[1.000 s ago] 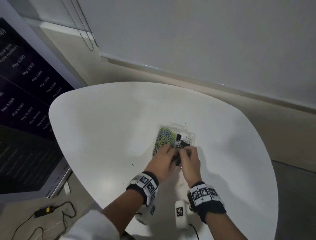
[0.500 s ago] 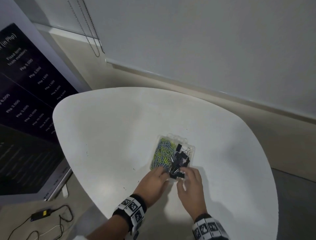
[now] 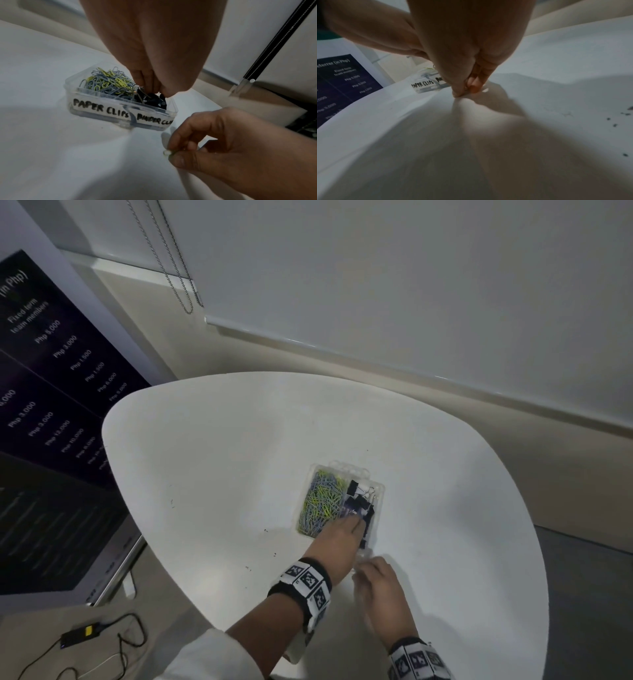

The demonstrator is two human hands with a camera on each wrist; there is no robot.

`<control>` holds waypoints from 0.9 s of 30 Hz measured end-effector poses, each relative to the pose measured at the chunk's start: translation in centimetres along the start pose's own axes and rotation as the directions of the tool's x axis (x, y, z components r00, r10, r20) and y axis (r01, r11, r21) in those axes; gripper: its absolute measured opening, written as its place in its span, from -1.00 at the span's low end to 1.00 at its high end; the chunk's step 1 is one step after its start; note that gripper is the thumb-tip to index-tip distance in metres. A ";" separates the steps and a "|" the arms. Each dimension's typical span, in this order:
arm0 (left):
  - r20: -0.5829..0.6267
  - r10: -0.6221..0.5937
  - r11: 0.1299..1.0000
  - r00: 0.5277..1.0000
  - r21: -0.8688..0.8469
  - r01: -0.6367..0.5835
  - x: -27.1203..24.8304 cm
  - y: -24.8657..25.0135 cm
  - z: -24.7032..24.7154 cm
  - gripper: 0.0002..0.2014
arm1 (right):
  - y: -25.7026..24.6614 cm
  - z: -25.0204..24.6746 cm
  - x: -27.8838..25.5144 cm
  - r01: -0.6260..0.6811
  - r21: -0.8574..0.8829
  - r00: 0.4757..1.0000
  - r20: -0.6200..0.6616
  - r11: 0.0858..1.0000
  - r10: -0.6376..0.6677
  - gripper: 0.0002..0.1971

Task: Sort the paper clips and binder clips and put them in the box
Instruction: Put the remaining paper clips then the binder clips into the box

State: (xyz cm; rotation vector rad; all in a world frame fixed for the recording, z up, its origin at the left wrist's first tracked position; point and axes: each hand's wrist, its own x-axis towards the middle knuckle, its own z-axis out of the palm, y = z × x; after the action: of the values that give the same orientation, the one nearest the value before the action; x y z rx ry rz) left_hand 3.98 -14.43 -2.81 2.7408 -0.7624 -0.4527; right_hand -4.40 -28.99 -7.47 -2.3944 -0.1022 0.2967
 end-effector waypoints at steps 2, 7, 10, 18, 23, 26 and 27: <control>-0.036 0.023 0.999 0.999 -0.025 -0.024 -0.3 0.0 -0.1 -0.50 | 0.2 0.0 0.1 -0.030 -0.028 0.999 0.037 0.999 0.031 -0.88; -0.191 -0.008 0.999 0.981 -0.033 0.002 -2.0 -1.8 -0.3 -0.66 | 0.2 0.2 -0.4 -0.057 -0.042 0.997 0.055 0.998 0.059 -0.84; -0.217 -0.110 0.994 0.970 -0.044 0.103 -3.3 -3.7 0.1 -0.72 | -0.8 -0.3 -0.6 -0.019 0.036 0.997 0.075 0.999 0.016 -0.80; -0.208 -0.210 0.977 0.955 -0.069 0.200 -6.2 -5.1 0.9 -0.56 | -6.8 -2.2 4.1 0.053 0.331 0.981 -0.194 0.942 0.013 -0.92; -0.164 -0.254 0.962 0.953 -0.146 0.231 -6.7 -5.3 1.1 -0.56 | -7.9 -0.7 8.0 -0.009 0.388 0.980 -0.178 0.921 0.084 -0.87; -0.177 -0.217 0.974 0.960 -0.106 0.200 -6.7 -5.6 0.8 -0.64 | -7.3 -0.7 8.0 -0.025 0.377 0.979 -0.180 0.926 0.100 -0.78; -0.183 -0.216 0.974 0.959 -0.107 0.198 -6.6 -5.6 0.6 -0.67 | -6.8 -0.8 7.6 -0.020 0.354 0.976 -0.196 0.935 0.095 -0.77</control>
State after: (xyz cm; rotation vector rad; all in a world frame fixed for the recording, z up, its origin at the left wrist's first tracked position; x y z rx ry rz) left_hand 0.90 -6.34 -3.74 2.7410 -0.3991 -0.2469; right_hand 3.22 -23.24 -3.75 -2.0594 0.1115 0.0766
